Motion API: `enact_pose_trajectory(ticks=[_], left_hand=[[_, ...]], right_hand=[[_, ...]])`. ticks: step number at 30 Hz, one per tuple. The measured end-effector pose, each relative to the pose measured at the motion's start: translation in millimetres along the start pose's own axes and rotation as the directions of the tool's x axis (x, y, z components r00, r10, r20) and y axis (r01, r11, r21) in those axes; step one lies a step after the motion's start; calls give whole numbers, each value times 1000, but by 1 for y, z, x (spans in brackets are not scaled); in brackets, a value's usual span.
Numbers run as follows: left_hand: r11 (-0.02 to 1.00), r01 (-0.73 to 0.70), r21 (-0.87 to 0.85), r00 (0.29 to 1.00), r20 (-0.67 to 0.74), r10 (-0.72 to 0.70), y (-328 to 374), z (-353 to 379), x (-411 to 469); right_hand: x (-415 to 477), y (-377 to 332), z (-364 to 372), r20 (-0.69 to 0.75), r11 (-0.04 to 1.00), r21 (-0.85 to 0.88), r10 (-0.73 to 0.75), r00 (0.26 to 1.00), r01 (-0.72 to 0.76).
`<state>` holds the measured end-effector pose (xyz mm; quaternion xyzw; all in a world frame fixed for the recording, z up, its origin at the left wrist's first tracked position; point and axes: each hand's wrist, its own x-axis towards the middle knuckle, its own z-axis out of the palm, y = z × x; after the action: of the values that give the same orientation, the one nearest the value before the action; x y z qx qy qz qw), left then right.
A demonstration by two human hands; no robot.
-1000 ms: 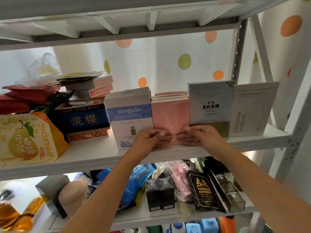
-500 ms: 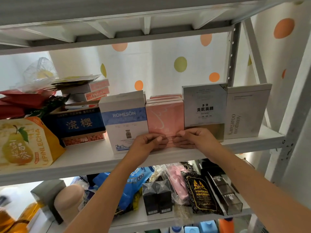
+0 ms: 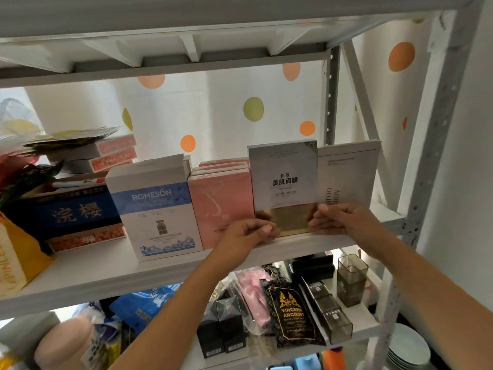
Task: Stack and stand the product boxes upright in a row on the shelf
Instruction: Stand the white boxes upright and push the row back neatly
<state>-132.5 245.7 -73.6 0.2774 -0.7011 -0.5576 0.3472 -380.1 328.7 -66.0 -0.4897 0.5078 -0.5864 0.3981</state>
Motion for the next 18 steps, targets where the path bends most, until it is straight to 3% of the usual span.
enact_pose_trajectory(ticks=[12,18], left_hand=[[998,-36,-41,998,-53,34,-4,-5,-5],[1000,-28,-8,998,-54,27,-2,-3,-5]], right_hand=[[13,6,-9,15,1000,11,-7,1000,6],[11,1,-22,58,996,-85,-6,998,11]])
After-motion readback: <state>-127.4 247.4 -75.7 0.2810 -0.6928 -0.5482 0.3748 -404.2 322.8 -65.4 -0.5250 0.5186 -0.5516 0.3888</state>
